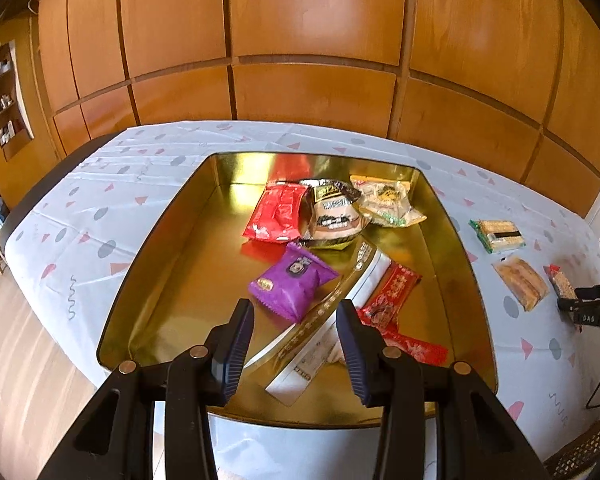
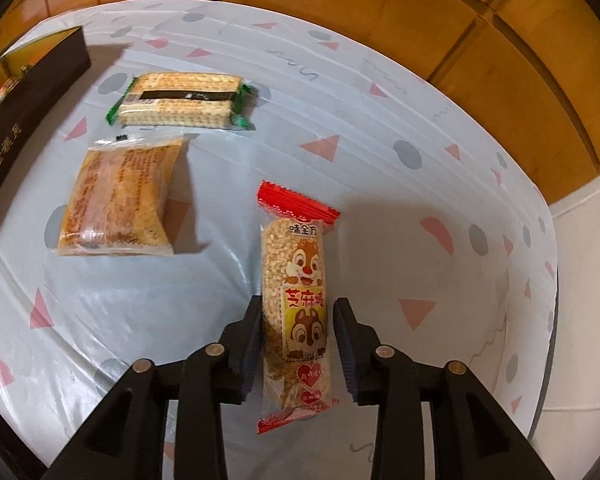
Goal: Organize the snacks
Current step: 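Hold the sesame stick bar in the right gripper and lift it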
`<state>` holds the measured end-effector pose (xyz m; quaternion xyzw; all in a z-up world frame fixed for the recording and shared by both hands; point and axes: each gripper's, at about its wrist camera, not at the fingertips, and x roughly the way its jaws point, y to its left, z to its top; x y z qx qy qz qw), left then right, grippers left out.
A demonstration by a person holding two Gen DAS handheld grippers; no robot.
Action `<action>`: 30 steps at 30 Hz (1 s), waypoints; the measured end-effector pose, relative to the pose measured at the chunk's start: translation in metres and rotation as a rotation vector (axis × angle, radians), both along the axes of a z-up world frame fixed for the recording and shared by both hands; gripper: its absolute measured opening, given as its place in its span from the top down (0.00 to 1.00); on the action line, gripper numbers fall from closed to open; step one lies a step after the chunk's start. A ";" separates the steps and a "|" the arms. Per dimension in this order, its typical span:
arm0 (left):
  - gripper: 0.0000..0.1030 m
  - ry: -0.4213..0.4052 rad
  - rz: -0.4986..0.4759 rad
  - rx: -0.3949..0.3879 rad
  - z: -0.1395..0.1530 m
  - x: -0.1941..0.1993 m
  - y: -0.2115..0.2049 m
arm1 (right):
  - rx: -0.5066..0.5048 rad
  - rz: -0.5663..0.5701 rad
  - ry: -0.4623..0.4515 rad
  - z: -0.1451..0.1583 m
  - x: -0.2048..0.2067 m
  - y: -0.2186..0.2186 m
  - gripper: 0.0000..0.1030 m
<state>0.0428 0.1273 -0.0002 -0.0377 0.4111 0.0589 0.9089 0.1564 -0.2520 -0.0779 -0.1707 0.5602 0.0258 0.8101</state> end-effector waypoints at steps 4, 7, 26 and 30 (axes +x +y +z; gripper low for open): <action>0.58 0.004 0.000 -0.026 -0.004 -0.004 0.005 | 0.055 -0.077 0.021 0.000 0.006 -0.016 0.48; 0.58 0.012 -0.002 -0.030 -0.007 -0.005 0.006 | 0.193 -0.164 0.057 0.003 0.010 -0.038 0.48; 0.58 0.030 -0.030 -0.007 -0.010 -0.008 -0.005 | 0.144 -0.120 -0.024 -0.004 0.005 -0.009 0.73; 0.58 0.024 -0.041 0.004 -0.009 -0.010 -0.009 | 0.157 -0.139 -0.044 -0.005 0.001 -0.010 0.73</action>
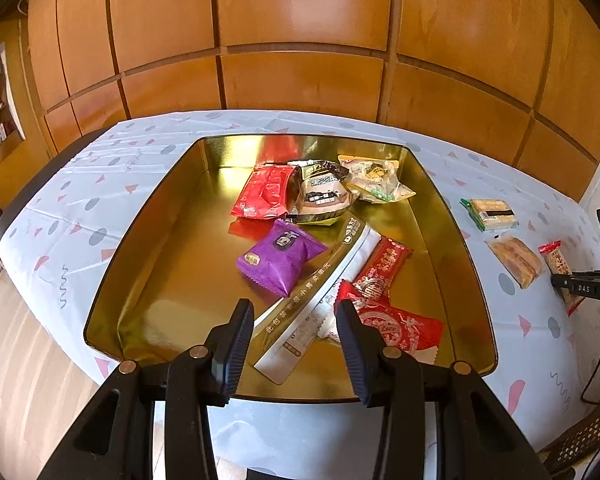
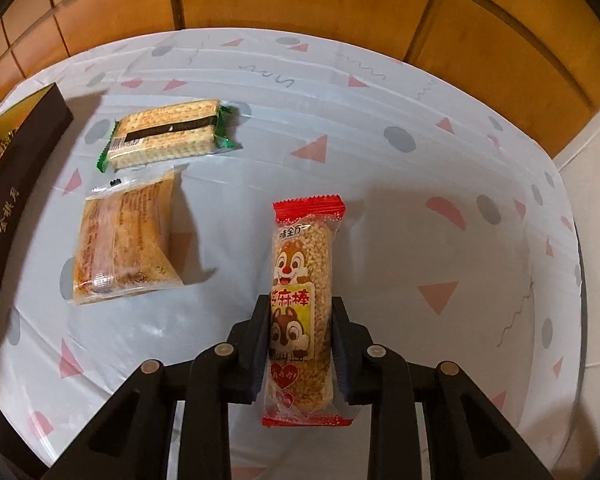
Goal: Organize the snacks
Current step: 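Hold the sesame stick bar in the right gripper and lift it, then carry the sesame stick bar into the tin box and open the right gripper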
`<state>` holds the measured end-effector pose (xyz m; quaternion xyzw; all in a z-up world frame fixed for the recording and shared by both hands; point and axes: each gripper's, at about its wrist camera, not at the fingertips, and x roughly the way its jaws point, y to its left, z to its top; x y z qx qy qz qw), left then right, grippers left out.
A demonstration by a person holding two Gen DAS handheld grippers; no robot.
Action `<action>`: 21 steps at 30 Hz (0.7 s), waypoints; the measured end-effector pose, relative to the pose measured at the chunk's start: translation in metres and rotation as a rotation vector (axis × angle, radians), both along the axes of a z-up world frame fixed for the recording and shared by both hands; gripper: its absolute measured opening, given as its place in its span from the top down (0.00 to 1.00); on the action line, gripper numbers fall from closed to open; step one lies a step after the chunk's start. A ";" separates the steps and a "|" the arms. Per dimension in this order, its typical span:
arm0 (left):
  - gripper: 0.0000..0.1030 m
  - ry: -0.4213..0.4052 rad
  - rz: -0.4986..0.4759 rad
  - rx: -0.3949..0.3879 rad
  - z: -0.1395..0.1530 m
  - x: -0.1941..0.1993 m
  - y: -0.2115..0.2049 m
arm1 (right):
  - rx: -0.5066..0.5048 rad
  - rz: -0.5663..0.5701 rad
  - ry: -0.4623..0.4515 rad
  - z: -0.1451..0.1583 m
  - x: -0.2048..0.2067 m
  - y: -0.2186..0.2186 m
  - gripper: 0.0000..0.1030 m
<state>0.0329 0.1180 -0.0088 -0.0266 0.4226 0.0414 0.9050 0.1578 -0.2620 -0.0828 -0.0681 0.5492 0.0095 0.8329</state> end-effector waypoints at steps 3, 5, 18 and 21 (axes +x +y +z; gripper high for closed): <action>0.58 -0.002 -0.006 0.001 0.001 0.000 -0.001 | -0.006 -0.013 -0.007 0.000 -0.003 0.002 0.73; 0.58 -0.006 -0.005 0.000 0.002 -0.001 -0.001 | 0.002 -0.024 0.000 0.002 -0.006 0.002 0.73; 0.58 -0.012 0.015 0.008 0.003 -0.007 0.005 | 0.254 -0.087 -0.029 0.024 -0.050 0.012 0.73; 0.58 -0.014 0.025 0.006 0.002 -0.008 0.007 | 0.328 -0.072 -0.046 0.035 -0.059 0.025 0.73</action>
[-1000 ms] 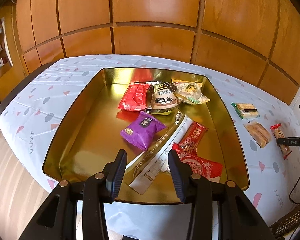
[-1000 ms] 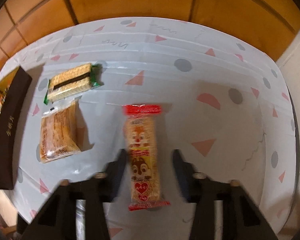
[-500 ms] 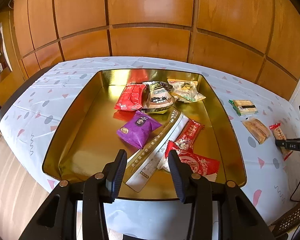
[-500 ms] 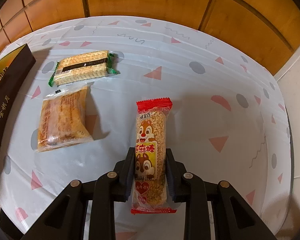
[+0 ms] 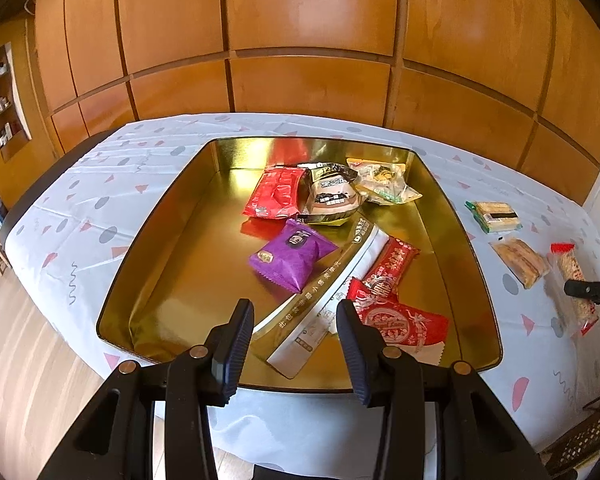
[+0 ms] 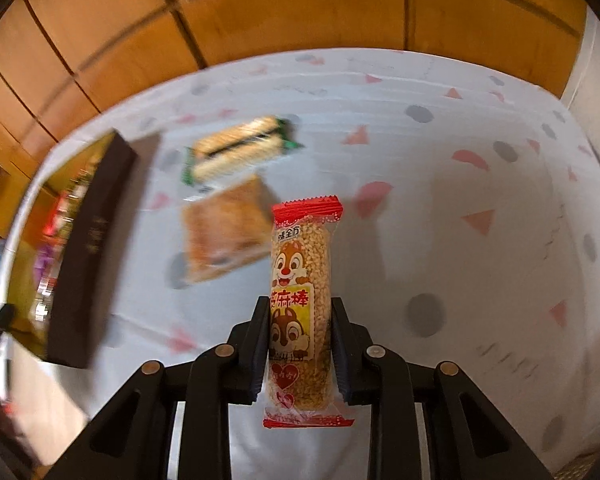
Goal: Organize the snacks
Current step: 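Carry the sesame stick bar into the tin box and open the right gripper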
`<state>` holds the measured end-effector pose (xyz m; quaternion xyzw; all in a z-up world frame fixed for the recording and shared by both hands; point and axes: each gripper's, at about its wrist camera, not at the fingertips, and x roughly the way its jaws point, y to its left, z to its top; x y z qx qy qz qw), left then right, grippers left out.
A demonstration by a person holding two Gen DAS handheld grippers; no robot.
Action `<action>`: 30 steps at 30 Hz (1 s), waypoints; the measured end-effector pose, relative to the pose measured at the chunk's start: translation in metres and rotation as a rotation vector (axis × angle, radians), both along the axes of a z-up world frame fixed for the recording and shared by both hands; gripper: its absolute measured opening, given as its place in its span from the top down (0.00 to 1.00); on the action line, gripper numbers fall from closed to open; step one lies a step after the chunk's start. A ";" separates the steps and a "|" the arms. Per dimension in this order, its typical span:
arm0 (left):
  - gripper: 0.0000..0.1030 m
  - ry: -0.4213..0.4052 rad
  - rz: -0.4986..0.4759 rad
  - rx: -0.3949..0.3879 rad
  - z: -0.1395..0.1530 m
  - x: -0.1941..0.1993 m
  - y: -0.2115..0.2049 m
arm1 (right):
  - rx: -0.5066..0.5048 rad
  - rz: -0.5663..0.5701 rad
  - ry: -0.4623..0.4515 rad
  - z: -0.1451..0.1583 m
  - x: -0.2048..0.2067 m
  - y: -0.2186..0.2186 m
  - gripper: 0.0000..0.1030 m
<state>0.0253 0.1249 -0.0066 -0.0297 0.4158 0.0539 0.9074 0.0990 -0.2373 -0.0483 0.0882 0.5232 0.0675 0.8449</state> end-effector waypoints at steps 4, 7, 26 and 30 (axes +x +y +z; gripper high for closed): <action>0.58 -0.014 0.010 0.011 0.002 -0.001 0.002 | 0.083 0.056 -0.038 0.020 -0.002 0.033 0.73; 0.58 -0.024 0.025 0.014 0.003 -0.002 0.006 | 0.158 0.117 -0.078 0.041 0.000 0.067 0.73; 0.58 -0.010 0.073 0.002 -0.005 -0.001 0.019 | 0.289 0.206 -0.047 0.053 0.039 0.208 0.73; 0.58 -0.009 0.081 0.000 -0.006 -0.001 0.022 | 0.269 0.215 -0.023 0.041 0.046 0.219 0.73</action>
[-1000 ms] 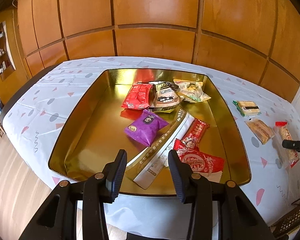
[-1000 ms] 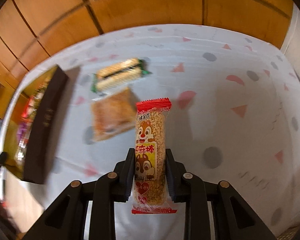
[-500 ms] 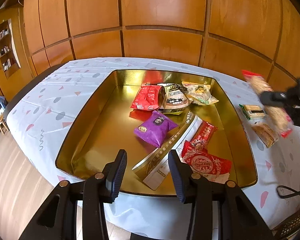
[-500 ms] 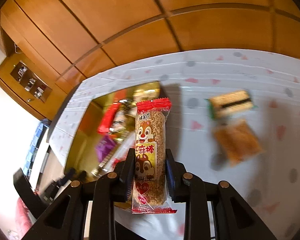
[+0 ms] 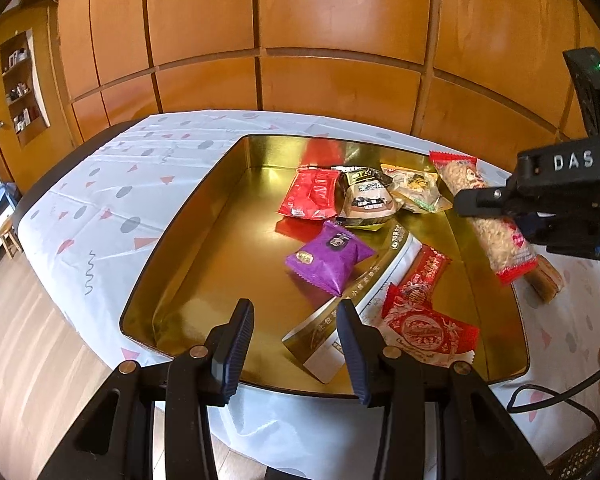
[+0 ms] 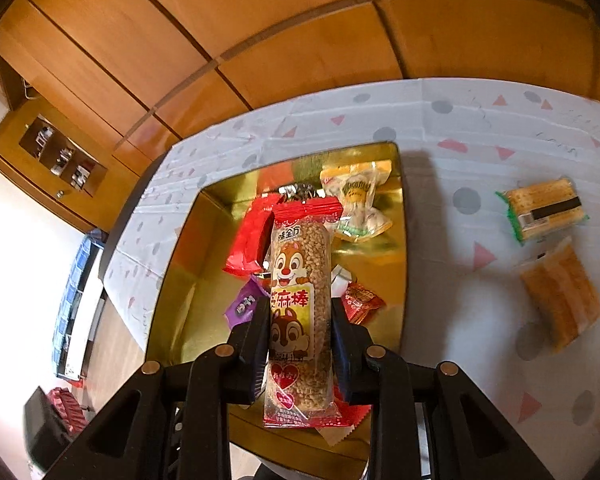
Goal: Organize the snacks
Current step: 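Carry the sesame stick bar into the tin box and open the right gripper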
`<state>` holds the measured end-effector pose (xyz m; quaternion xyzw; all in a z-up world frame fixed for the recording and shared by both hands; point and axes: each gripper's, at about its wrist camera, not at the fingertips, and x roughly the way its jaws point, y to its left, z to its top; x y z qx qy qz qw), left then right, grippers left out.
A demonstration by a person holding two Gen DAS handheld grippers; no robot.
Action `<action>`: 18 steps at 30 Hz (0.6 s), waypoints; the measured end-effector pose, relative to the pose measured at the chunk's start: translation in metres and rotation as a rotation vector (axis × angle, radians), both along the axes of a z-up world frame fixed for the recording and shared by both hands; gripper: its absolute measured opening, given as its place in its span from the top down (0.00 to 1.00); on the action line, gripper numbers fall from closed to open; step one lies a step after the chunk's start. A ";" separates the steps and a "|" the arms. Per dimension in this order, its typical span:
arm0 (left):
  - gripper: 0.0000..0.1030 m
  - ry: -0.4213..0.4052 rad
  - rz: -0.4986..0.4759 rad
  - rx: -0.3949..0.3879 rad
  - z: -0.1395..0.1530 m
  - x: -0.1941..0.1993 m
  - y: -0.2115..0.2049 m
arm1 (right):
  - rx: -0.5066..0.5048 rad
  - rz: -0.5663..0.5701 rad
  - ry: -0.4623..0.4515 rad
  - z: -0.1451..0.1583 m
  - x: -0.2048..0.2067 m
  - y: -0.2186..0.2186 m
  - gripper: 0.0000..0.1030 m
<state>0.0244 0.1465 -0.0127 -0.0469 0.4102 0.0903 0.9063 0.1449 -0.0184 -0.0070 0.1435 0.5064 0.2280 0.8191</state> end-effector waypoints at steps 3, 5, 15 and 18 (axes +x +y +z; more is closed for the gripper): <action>0.58 -0.005 0.017 -0.004 0.000 0.000 0.004 | -0.021 0.000 -0.006 -0.004 -0.001 0.002 0.73; 0.58 -0.011 0.029 -0.006 0.001 0.000 0.006 | -0.020 -0.006 -0.004 -0.006 -0.001 0.001 0.73; 0.58 -0.005 0.028 -0.010 -0.001 0.000 0.007 | -0.055 0.017 -0.003 -0.016 0.003 0.006 0.70; 0.58 -0.006 0.029 -0.013 -0.001 0.000 0.006 | -0.098 0.020 -0.037 -0.013 -0.002 0.004 0.70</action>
